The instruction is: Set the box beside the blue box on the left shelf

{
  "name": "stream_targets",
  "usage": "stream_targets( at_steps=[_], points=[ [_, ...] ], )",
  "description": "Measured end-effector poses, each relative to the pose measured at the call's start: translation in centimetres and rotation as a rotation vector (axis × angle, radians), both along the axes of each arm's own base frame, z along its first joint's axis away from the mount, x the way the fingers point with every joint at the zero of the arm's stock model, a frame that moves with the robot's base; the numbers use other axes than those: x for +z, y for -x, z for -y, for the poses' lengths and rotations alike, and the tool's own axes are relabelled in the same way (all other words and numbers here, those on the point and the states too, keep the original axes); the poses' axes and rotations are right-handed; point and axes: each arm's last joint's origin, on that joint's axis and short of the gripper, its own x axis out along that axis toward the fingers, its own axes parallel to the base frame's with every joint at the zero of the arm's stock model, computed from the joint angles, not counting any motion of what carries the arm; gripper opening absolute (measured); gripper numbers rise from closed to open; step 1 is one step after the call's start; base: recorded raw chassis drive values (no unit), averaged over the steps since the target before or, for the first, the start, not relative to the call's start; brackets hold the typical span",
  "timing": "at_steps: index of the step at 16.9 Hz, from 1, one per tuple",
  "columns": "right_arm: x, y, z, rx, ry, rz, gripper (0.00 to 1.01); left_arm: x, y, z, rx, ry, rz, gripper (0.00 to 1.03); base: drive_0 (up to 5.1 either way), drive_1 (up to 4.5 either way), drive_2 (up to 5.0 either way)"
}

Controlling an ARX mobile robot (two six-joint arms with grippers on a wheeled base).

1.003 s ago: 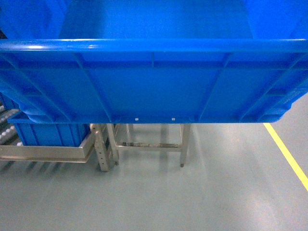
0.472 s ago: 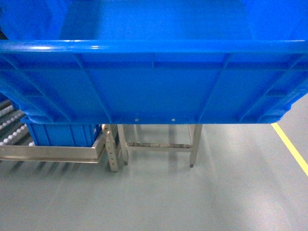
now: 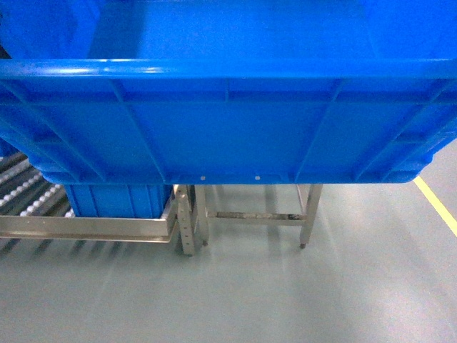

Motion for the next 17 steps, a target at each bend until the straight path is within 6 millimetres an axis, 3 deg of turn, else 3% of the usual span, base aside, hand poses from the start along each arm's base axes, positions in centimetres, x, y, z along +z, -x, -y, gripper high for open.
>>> stream_targets(
  at_steps=[13, 17],
  points=[
    [0.02, 0.03, 0.01, 0.0, 0.0, -0.001, 0.07, -0.03, 0.01, 0.0, 0.0, -0.001, -0.003, 0.08, 0.1, 4.34, -4.2],
    [0.03, 0.03, 0.01, 0.0, 0.0, 0.0, 0.07, -0.03, 0.01, 0.0, 0.0, 0.001, -0.003, 0.08, -5.0, 2.35, 2.3]
  ],
)
